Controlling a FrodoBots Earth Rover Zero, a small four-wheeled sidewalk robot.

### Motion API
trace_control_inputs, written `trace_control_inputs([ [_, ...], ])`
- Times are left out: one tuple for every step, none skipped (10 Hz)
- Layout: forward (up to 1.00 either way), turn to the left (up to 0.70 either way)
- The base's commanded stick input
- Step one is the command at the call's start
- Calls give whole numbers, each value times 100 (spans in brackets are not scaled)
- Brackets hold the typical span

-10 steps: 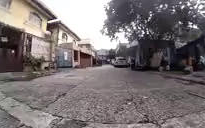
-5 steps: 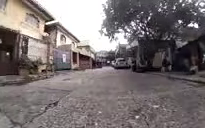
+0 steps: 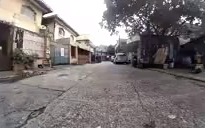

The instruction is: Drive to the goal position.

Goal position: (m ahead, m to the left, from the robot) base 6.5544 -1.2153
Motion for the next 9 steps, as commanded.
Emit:
trace_control_inputs([
  [70,0],
  [70,0],
  [70,0],
  [70,0],
  [70,0],
  [70,0],
  [70,0],
  [70,0],
  [70,0],
])
